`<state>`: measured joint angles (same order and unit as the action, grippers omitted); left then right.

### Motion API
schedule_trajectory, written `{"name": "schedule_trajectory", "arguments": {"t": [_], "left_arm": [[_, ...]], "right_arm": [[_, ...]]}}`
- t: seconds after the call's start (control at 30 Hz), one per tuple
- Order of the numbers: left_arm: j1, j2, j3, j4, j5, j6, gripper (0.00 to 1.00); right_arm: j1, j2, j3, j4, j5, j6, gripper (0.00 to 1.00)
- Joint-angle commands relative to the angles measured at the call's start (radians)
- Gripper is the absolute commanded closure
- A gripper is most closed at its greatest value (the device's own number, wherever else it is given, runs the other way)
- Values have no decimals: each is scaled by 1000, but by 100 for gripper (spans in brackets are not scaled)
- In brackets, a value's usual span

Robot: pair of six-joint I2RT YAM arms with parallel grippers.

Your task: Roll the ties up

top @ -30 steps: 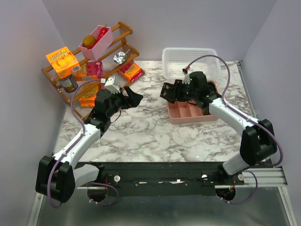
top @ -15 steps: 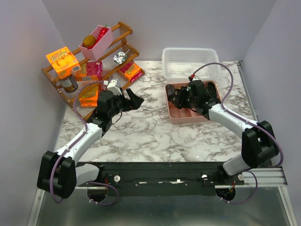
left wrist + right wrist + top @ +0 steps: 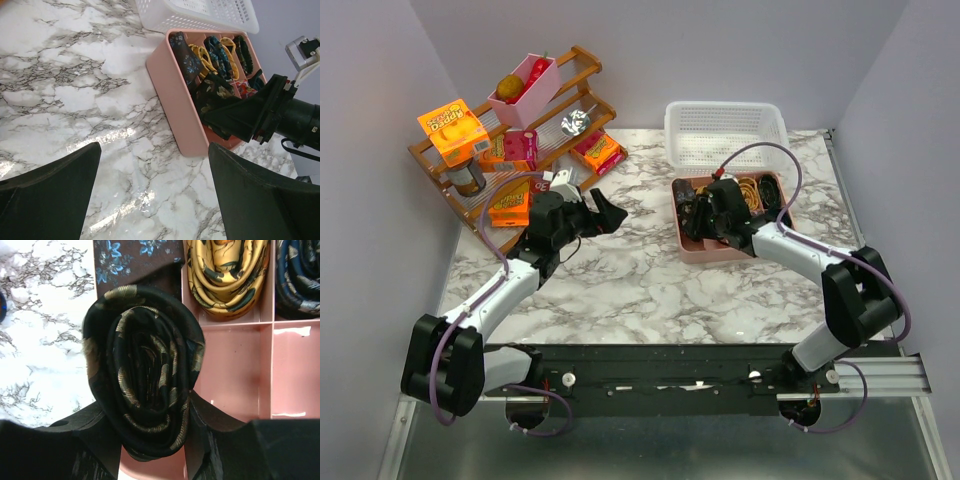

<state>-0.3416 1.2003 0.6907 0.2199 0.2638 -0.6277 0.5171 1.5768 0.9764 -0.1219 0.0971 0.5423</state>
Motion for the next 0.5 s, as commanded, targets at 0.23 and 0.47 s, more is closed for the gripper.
{"name": "schedule_trajectory", "arguments": {"t": [0.23,0.47], "left_arm": [[4,10,-2,13,14,20,1],[6,13,-3,12,6,25,1]], "right_arm": [[41,54,-47,53,158,54,99],[66,16,-117,80,207,47,95]]}}
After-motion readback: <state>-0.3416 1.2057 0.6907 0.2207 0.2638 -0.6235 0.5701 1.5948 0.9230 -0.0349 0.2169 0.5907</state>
